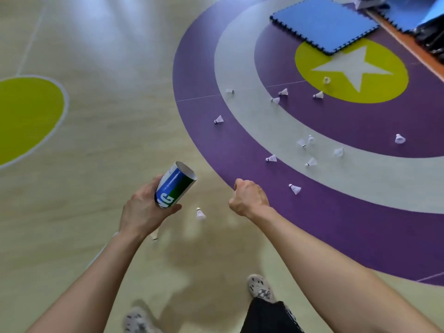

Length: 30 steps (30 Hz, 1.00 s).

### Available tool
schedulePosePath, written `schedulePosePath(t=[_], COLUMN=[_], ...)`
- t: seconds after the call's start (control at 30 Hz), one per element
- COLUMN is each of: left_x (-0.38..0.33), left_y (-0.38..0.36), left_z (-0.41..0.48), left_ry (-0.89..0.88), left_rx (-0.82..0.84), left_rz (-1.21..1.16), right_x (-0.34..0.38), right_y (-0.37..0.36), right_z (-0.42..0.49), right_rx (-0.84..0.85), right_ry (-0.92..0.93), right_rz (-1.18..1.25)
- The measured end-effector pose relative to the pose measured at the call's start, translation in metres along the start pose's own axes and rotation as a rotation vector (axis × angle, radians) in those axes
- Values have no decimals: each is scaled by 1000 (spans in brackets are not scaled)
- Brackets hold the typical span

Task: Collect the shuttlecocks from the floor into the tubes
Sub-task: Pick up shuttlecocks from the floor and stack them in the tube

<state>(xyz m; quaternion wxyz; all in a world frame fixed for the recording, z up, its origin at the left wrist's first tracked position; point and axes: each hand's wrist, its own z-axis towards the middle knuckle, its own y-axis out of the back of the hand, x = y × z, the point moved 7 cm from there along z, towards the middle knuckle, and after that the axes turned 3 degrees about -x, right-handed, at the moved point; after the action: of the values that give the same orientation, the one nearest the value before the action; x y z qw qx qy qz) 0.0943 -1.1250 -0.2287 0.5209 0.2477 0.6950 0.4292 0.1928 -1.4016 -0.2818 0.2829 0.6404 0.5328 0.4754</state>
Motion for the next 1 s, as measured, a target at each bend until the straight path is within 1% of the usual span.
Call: schedulePosePath(t=[0.17,0.23,0.3,0.37,0.5,0.63,0.77,0.87,1.0], left_x=[124,175,223,268,349,409,456,495,550], left_y=[20,30,33,39,56,67,63,40,-19], left_z=[54,66,70,71,69,65,56,57,74], left_ry=[-146,-189,-224,-230,-183,-143,-136,-151,-204], left_rx=[106,147,231,308,338,340,329,326,345], left_rz=[29,54,87,118,134,126,96,93,71], right_x=[95,134,166,196,248,287,316,326,327], right_y=[-78,-109,-139,-171,-233,-284,-339,-392,-479], right_z=[-10,-24,-39,-52,-77,-88,-87,-73,-29], right_rx=[-43,-27,-54,-62,15,74,78,63,16], right_ry=[-146,-193,-246,-291,-347,-372,-380,-400,-418], right_rz=[80,98,142,154,165,162,180,179,181])
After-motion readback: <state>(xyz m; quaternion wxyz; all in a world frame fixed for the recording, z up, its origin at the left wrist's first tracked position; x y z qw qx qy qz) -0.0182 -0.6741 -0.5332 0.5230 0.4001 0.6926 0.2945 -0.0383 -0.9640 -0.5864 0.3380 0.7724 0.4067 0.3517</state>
